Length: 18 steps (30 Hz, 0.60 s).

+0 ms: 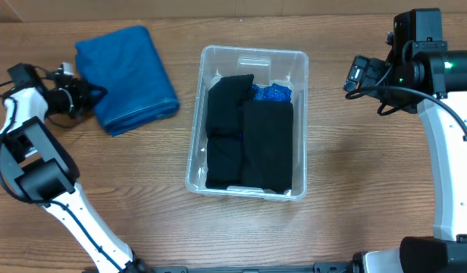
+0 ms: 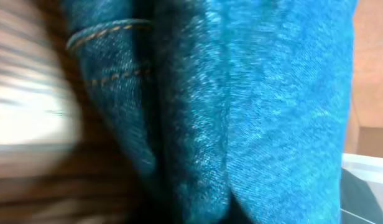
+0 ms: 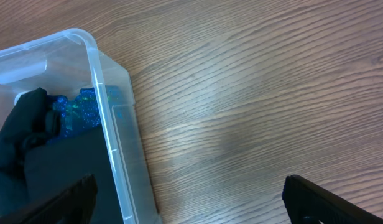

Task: Pack container
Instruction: 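Move the left gripper to the folded blue denim and grasp it, then lay the blue denim on top of the bin contents and release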

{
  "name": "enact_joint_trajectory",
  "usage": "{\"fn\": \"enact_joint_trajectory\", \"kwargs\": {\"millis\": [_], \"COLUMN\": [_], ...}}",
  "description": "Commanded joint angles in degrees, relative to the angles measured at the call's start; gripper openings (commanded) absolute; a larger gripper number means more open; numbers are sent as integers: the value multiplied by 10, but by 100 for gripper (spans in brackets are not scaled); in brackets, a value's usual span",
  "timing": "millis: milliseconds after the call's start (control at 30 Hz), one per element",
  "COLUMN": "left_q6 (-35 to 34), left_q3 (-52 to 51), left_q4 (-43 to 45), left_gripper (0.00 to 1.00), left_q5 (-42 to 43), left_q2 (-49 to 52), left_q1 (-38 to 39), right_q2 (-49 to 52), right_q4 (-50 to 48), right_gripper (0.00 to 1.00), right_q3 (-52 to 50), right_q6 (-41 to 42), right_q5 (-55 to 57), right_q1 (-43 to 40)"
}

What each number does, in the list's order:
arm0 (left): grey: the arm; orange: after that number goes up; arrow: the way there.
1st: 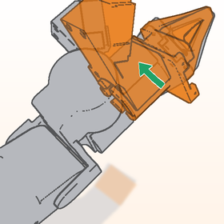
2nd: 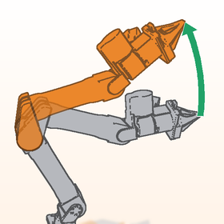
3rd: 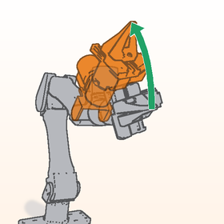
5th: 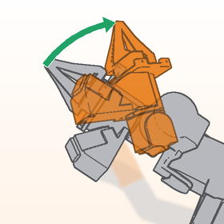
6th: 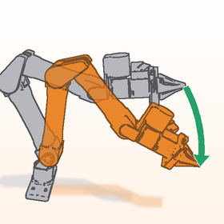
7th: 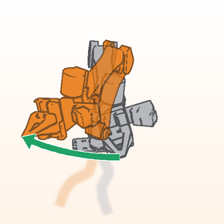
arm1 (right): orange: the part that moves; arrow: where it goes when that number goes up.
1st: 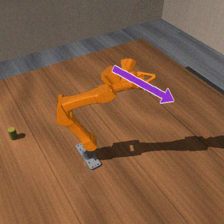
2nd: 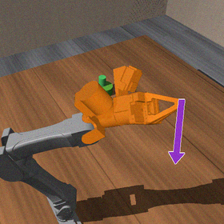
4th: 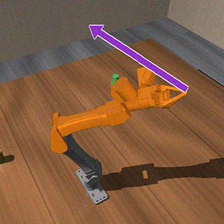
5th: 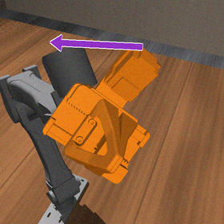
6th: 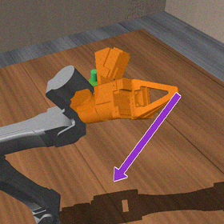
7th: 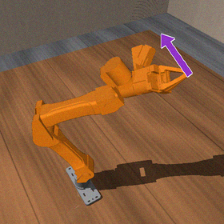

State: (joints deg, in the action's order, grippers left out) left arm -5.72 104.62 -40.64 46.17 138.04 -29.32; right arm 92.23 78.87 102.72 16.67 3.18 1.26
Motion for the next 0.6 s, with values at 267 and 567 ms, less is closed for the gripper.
{"fn": "enact_joint_trajectory", "kwargs": {"millis": [267, 567], "left_q6": [20, -33], "left_q3": [-1, -2], "left_q4": [-151, -178], "left_gripper": [4, 4], "left_q5": [-51, -241], "left_q2": [-421, -547], "left_q1": [118, 565], "right_q2": [-5, -5], "right_q4": [12, 14], "right_gripper": [100, 100], "right_q3": [-1, -1], "right_q6": [-4, -4], "right_q5": [2, 2], "right_q1": [-1, -4]}}
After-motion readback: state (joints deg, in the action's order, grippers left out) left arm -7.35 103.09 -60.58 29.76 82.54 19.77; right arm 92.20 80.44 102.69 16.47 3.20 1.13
